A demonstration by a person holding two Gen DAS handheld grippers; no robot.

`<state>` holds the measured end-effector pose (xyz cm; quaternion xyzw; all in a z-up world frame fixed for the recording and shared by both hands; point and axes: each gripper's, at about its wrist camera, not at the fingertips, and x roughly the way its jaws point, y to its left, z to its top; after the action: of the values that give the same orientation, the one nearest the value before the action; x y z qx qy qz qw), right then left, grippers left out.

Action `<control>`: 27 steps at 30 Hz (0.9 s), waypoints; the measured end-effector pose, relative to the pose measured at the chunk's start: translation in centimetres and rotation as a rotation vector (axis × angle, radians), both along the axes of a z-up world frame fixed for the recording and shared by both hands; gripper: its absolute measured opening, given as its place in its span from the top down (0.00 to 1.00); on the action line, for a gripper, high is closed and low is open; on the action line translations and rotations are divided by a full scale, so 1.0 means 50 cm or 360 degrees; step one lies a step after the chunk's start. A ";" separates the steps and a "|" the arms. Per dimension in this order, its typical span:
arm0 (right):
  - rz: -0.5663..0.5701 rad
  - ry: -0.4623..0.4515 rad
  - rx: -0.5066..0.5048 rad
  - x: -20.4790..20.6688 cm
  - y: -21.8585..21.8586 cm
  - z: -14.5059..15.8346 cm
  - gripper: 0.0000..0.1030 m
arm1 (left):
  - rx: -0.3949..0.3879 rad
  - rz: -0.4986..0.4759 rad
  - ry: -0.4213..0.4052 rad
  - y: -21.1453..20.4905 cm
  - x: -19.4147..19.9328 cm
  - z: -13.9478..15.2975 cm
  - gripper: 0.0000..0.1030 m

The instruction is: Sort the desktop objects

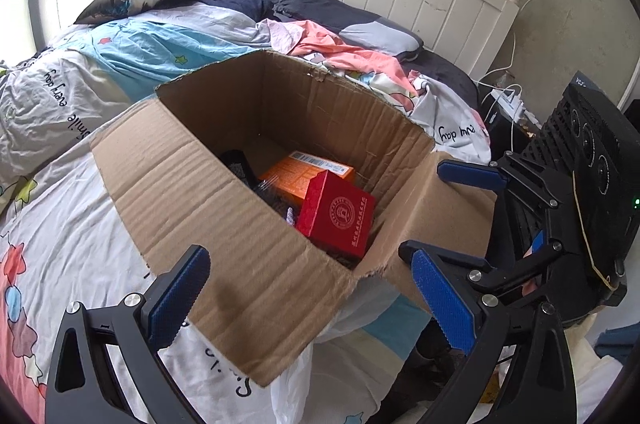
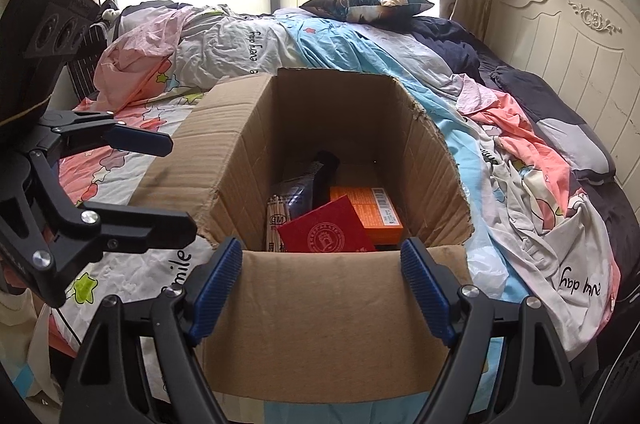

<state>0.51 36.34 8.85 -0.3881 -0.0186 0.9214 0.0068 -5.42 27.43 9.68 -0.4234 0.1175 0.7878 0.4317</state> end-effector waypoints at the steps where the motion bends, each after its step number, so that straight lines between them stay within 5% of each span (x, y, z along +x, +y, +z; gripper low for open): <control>1: 0.0004 -0.0002 0.0001 0.001 -0.004 0.000 0.23 | 0.0001 0.0004 0.0001 -0.006 0.002 0.000 0.00; 14: 0.0086 -0.0006 -0.0003 0.002 -0.087 -0.003 0.23 | 0.0031 0.0101 -0.0013 -0.105 0.018 -0.008 0.00; 27: 0.0240 -0.0021 0.0004 -0.016 -0.222 -0.007 0.23 | -0.0010 0.0352 -0.0026 -0.287 0.036 -0.031 0.00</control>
<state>-0.31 25.23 8.51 -0.3916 -0.0490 0.9167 -0.0623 -3.61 13.10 8.10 -0.4416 0.0689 0.8267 0.3417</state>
